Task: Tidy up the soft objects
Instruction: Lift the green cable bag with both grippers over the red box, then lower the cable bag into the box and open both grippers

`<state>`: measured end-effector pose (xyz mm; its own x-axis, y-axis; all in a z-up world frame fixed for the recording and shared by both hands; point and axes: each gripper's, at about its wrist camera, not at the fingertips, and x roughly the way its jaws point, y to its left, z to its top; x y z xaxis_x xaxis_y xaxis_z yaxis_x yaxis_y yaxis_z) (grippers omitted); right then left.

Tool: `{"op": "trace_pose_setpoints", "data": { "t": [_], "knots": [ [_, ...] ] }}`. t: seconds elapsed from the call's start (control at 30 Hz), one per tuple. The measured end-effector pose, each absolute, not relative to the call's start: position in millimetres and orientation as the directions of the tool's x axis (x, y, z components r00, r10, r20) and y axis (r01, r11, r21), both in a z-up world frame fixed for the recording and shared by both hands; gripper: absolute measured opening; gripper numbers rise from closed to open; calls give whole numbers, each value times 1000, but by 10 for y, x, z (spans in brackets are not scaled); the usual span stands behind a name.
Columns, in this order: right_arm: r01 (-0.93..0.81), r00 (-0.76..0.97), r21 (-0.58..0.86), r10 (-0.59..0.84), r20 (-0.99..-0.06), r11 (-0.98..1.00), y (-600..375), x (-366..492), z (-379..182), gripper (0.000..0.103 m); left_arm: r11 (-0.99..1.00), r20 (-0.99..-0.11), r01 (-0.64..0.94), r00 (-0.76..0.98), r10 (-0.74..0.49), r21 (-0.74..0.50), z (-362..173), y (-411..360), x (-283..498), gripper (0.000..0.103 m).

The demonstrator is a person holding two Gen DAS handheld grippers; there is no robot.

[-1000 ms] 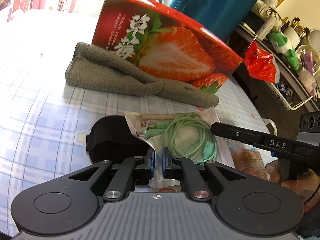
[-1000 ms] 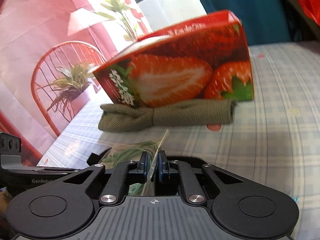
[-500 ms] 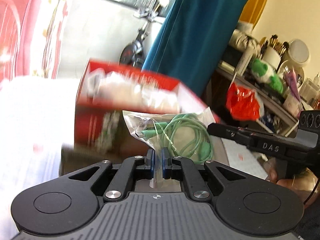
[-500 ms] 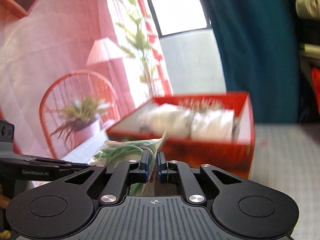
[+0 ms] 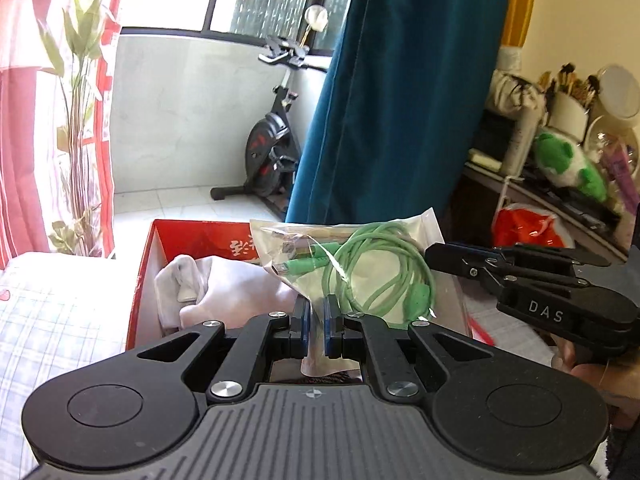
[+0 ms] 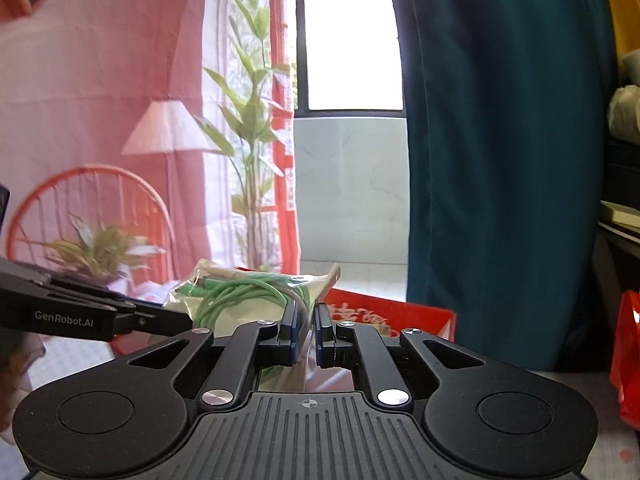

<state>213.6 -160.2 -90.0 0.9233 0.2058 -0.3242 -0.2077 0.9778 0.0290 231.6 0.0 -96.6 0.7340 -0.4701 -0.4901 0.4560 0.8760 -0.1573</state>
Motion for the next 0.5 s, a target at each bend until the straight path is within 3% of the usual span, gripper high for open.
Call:
{"op": "trace_pose_setpoints", "data": {
  "t": [0.37,0.5],
  "knots": [
    [-166,873,28,160,-461,986,-1748,2501,-1370,7,867,-652,438,590,-476,-237,-1313,-132,2775,9],
    [-126,860,25,122,-496,992,-1785,2491,-1481,15,868,-659,437,584,-474,-236,-1345,-156,2793,13]
  ]
}}
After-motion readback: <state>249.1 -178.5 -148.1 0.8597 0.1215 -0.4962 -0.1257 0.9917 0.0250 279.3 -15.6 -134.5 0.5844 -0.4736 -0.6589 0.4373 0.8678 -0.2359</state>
